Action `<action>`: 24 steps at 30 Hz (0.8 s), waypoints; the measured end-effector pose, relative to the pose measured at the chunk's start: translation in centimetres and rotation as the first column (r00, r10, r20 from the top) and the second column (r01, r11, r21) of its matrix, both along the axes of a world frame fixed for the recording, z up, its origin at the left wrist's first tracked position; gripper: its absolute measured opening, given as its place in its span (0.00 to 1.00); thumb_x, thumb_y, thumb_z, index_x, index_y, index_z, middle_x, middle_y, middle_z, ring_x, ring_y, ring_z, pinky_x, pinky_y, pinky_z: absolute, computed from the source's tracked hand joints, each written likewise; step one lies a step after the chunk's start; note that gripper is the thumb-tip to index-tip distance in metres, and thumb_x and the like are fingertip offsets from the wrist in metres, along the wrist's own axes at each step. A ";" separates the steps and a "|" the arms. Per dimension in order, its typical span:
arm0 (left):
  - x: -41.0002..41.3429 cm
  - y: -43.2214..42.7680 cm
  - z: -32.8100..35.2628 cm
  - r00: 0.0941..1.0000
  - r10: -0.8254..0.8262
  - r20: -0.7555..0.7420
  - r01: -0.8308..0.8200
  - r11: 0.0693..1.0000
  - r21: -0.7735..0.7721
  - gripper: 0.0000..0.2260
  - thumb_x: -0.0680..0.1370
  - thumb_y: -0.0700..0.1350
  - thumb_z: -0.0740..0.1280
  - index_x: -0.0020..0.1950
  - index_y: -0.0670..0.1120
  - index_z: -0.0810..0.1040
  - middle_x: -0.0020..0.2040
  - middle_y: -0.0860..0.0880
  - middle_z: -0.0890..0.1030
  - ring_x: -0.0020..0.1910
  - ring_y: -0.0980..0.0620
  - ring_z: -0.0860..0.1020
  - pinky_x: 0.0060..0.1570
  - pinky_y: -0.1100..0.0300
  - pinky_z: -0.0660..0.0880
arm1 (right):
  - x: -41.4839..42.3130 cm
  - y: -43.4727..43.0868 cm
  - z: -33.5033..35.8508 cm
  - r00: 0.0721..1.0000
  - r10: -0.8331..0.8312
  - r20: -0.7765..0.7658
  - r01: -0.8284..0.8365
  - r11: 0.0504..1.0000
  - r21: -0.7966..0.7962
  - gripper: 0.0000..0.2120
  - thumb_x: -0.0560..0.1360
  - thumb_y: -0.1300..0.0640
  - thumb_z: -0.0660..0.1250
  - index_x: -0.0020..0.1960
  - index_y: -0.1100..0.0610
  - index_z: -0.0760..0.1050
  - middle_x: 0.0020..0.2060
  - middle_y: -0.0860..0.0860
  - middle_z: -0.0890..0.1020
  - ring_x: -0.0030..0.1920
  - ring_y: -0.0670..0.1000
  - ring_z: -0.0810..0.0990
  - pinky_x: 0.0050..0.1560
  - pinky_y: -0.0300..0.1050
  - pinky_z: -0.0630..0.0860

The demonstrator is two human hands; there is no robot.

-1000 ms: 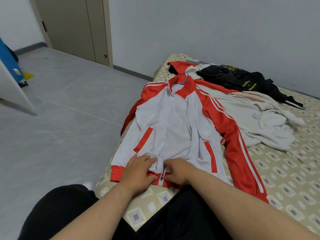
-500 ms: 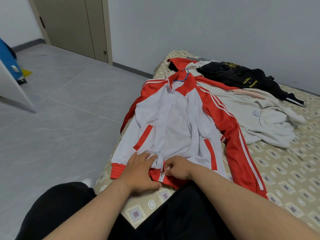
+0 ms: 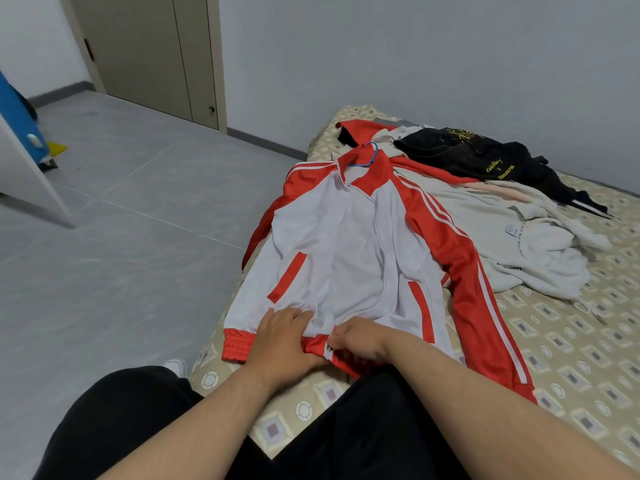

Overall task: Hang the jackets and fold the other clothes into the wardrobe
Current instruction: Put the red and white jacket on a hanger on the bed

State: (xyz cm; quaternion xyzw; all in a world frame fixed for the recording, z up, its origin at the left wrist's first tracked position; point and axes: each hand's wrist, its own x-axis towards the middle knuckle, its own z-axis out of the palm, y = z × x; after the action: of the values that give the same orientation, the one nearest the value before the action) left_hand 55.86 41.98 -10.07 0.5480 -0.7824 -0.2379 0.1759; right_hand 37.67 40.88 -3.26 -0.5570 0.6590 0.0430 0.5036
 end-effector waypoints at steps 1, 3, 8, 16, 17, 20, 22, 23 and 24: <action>0.0 0.0 0.1 1.000 -0.001 -0.005 0.001 1.000 0.011 0.42 0.64 0.76 0.61 0.73 0.57 0.68 0.69 0.58 0.70 0.73 0.56 0.61 0.76 0.52 0.50 | 0.0 0.0 0.1 1.000 0.003 -0.012 -0.003 1.000 0.028 0.10 0.79 0.52 0.62 0.43 0.56 0.76 0.31 0.50 0.76 0.30 0.48 0.72 0.34 0.40 0.70; 0.0 0.1 0.2 1.000 -0.008 -0.014 0.008 1.000 0.020 0.41 0.65 0.76 0.61 0.73 0.57 0.68 0.69 0.58 0.70 0.73 0.55 0.62 0.76 0.51 0.52 | 0.1 0.0 0.5 0.999 0.015 -0.031 -0.012 0.997 0.070 0.12 0.80 0.51 0.61 0.44 0.57 0.76 0.31 0.50 0.75 0.28 0.47 0.71 0.32 0.39 0.70; -0.2 0.3 1.0 0.996 0.067 -0.059 -0.079 0.971 -0.224 0.16 0.67 0.51 0.73 0.52 0.49 0.76 0.50 0.51 0.74 0.50 0.48 0.72 0.53 0.57 0.68 | 0.2 0.1 0.9 1.000 0.008 0.018 -0.009 0.996 0.089 0.11 0.81 0.54 0.61 0.40 0.55 0.73 0.32 0.50 0.75 0.29 0.47 0.71 0.32 0.39 0.70; -0.1 0.9 2.7 0.999 -0.038 -0.037 0.037 0.999 -0.031 0.18 0.68 0.68 0.63 0.39 0.55 0.65 0.35 0.56 0.71 0.35 0.57 0.70 0.33 0.62 0.63 | -0.5 0.7 1.7 0.964 -0.103 0.243 0.144 0.978 -0.153 0.11 0.76 0.61 0.67 0.36 0.52 0.78 0.31 0.46 0.78 0.33 0.45 0.74 0.38 0.39 0.73; -0.1 1.1 3.0 0.997 -0.015 -0.071 0.015 1.000 0.005 0.19 0.67 0.69 0.63 0.38 0.55 0.65 0.34 0.56 0.72 0.34 0.58 0.71 0.32 0.63 0.63 | -0.5 0.8 1.8 0.963 -0.104 0.247 0.152 0.971 -0.183 0.10 0.75 0.62 0.68 0.37 0.52 0.78 0.33 0.47 0.79 0.35 0.45 0.75 0.41 0.40 0.74; -0.3 1.2 3.6 0.981 0.074 -0.177 -0.038 0.979 0.200 0.20 0.67 0.68 0.65 0.37 0.52 0.71 0.30 0.56 0.74 0.30 0.58 0.71 0.31 0.63 0.66 | -0.6 1.0 2.1 0.982 -0.077 0.174 0.127 0.946 -0.300 0.07 0.74 0.62 0.69 0.38 0.53 0.79 0.37 0.47 0.81 0.40 0.45 0.77 0.49 0.42 0.76; -0.6 1.3 3.9 0.948 0.124 -0.293 -0.019 0.941 0.337 0.15 0.70 0.60 0.70 0.36 0.49 0.75 0.29 0.55 0.73 0.28 0.59 0.69 0.32 0.63 0.68 | -0.5 1.1 2.3 0.991 -0.072 0.109 0.107 0.927 -0.360 0.06 0.74 0.59 0.70 0.38 0.53 0.78 0.39 0.47 0.81 0.43 0.46 0.78 0.48 0.40 0.75; -0.8 1.3 4.1 0.923 0.159 -0.352 -0.011 0.922 0.388 0.12 0.72 0.54 0.71 0.36 0.48 0.76 0.28 0.55 0.73 0.27 0.60 0.69 0.30 0.65 0.68 | -0.5 1.2 2.3 0.994 -0.073 0.084 0.099 0.920 -0.379 0.07 0.74 0.58 0.70 0.38 0.53 0.77 0.41 0.48 0.81 0.44 0.47 0.78 0.48 0.40 0.74; -0.9 1.4 4.2 0.890 0.203 -0.409 -0.004 0.899 0.438 0.10 0.74 0.48 0.71 0.36 0.47 0.77 0.27 0.54 0.74 0.25 0.60 0.70 0.28 0.66 0.67 | -0.4 1.3 2.3 0.995 -0.075 0.065 0.095 0.914 -0.396 0.08 0.74 0.59 0.69 0.37 0.53 0.76 0.42 0.49 0.81 0.45 0.48 0.78 0.48 0.40 0.74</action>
State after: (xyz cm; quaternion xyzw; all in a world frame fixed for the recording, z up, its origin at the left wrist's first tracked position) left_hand 54.96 43.39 -5.84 0.5459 -0.6191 -0.5116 0.2389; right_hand 37.27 42.16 -0.93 -0.6193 0.6654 -0.1273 0.3969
